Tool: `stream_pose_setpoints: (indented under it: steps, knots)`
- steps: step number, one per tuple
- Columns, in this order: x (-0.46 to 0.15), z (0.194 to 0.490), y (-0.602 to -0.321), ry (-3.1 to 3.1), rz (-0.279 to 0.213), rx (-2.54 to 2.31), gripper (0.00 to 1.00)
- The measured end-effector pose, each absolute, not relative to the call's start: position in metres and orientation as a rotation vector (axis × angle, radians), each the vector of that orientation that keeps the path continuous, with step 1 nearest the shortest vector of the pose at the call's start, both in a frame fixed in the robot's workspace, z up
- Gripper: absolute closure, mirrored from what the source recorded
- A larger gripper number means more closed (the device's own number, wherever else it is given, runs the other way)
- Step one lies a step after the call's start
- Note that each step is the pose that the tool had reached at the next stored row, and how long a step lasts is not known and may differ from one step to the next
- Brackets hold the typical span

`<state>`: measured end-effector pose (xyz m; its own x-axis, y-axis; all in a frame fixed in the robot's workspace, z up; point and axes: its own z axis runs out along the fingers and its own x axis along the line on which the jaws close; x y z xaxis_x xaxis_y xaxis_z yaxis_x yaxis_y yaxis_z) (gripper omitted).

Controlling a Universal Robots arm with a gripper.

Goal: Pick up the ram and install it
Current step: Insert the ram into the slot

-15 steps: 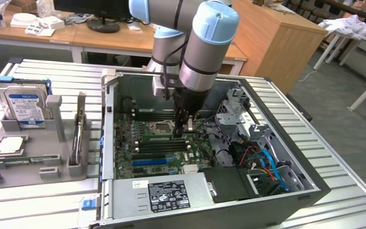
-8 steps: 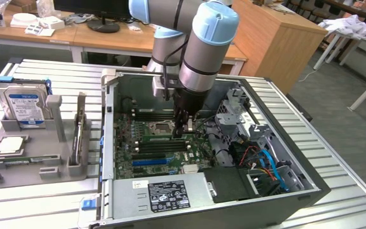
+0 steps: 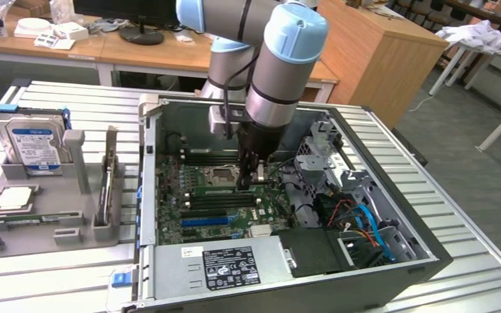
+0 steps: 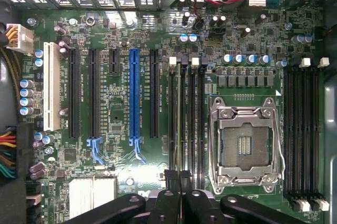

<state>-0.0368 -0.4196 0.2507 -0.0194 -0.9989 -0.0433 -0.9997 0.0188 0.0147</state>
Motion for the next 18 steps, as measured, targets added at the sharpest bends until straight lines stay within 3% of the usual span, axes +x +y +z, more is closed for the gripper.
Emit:
stream_pose_setpoints:
  steps: [18]
  knots:
    - [-0.0368, 0.2429, -0.4209, 2.227, 0.063, -2.185, 0.88]
